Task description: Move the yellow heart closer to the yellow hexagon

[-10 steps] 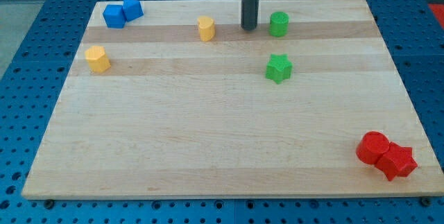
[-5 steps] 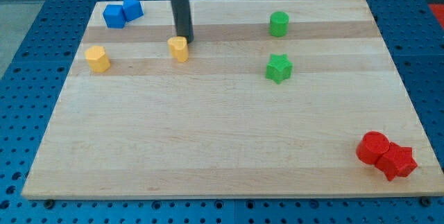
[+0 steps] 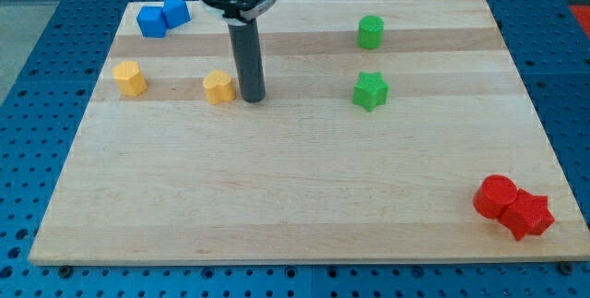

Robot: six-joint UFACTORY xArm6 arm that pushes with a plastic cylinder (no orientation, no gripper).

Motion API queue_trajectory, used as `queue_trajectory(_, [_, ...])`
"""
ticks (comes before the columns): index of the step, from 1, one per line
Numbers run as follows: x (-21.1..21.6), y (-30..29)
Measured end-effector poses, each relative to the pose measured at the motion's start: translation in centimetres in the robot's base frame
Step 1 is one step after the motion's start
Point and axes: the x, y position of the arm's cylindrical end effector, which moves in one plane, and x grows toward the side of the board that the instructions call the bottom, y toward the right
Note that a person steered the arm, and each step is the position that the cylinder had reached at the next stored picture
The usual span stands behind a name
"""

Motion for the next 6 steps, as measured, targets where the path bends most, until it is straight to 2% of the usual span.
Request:
queue_trajectory(2, [-0.6, -1.3])
queue_trajectory(6, [-0.6, -8.4])
